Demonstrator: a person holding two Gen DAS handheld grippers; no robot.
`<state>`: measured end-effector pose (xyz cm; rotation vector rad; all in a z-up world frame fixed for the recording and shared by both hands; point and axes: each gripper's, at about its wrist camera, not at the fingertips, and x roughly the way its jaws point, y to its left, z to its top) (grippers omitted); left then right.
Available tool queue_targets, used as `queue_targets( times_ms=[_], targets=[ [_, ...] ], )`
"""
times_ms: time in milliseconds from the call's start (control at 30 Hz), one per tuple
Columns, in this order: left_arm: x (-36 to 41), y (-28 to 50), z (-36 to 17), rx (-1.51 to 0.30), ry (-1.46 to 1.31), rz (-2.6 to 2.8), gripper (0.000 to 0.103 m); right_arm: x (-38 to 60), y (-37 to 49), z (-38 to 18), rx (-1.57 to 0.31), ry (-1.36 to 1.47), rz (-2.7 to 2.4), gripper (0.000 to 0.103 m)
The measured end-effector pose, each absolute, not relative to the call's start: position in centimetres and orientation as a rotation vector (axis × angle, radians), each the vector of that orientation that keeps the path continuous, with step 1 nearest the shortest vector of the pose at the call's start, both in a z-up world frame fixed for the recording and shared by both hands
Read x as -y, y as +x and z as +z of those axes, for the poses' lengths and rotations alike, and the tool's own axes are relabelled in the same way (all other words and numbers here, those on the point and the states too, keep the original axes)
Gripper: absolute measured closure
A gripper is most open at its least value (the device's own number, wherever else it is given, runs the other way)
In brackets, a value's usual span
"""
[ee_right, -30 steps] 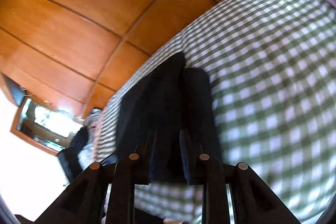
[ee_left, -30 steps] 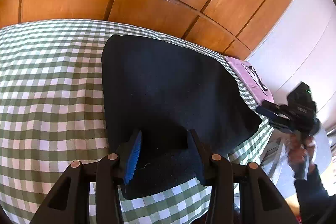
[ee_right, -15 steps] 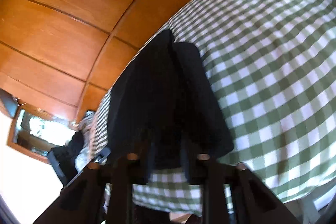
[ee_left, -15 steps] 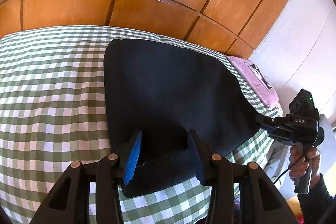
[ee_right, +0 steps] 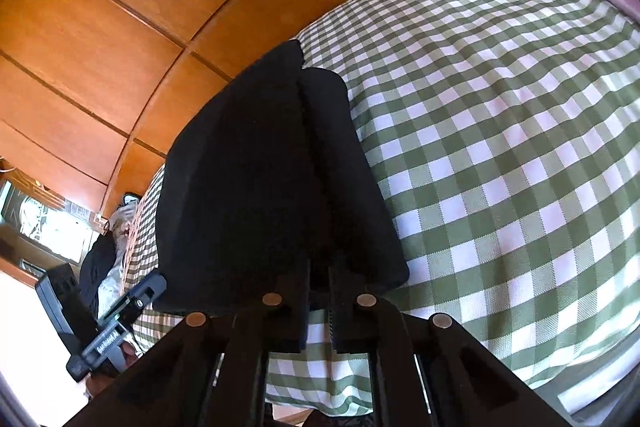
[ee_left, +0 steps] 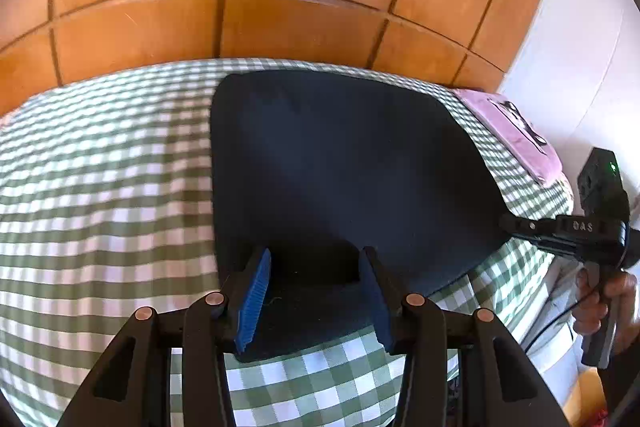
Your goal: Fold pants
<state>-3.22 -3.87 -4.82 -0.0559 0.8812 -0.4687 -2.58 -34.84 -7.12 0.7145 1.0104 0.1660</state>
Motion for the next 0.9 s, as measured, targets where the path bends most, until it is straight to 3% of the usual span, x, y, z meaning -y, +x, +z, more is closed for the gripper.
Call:
queue_targets(
  times_ms=[233,300,367,533,633,833,900],
  targets=[
    [3.3,-4.1,-2.6,-0.81,-0.037,-0.409,0.055,34.6,-2.7,-4.2,-0.992,0.651,0.163,0.084],
    [3.2,-4.3,-2.1,-0.795,-0.03,-0.399,0.055,34.7,-2.6,-3.5,-0.984,0.652,0.166,0.055],
    [2.9,-4.2,-1.7,-0.787,-0.028,-0.383,0.055,34.6,-2.5,-2.7,-0.961,0.625,0.149,0.044],
    [2.0,-4.0,-1.0,-0.772,-0.018,-0.339,0.054,34.1,-1.1,-2.2,-0.96,0.597,0.167,0.043],
    [1.5,-3.9,-1.0,-0.773,-0.022,-0.334,0.041,33.8,0.0,-2.3,-0.971,0.59,0.169,0.042],
    [0.6,-3.5,-1.0,-0.78,-0.046,-0.331,0.039,33.6,2.0,-2.6,-0.978,0.579,0.172,0.036],
    [-0.1,-3.3,-0.8,-0.776,-0.096,-0.36,0.029,33.6,2.6,-2.7,-0.983,0.572,0.168,0.032]
  ],
)
